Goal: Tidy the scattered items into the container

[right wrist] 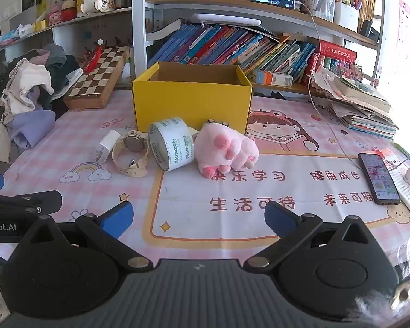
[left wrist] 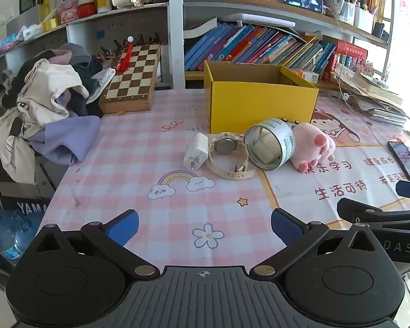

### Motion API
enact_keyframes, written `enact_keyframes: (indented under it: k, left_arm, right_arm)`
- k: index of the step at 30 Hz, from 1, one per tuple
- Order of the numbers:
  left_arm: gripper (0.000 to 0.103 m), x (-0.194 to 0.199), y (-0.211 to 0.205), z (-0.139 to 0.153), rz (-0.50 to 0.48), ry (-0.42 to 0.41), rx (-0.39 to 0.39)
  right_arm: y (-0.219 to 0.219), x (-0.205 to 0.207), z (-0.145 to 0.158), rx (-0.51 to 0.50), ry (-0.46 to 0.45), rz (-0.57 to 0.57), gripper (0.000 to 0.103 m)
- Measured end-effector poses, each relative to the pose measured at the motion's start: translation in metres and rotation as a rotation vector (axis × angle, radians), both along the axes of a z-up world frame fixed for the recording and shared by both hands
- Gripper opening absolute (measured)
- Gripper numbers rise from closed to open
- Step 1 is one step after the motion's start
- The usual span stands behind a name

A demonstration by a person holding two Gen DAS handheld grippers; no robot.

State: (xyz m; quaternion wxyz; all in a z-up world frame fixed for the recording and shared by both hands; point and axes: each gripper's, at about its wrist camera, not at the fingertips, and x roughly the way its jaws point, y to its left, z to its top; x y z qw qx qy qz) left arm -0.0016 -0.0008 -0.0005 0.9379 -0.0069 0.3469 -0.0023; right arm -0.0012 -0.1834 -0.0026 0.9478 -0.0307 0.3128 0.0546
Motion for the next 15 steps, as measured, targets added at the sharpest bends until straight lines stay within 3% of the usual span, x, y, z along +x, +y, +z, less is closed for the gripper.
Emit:
enact_keyframes:
  k: [15]
  left_arm:
    - [0.103,0.0006,0.0001,-0.0022,-0.007,0.024,0.008]
  right_arm:
    - [0.0013,-0.0015,0.0014,0.001,0.01,-0.003,0.103]
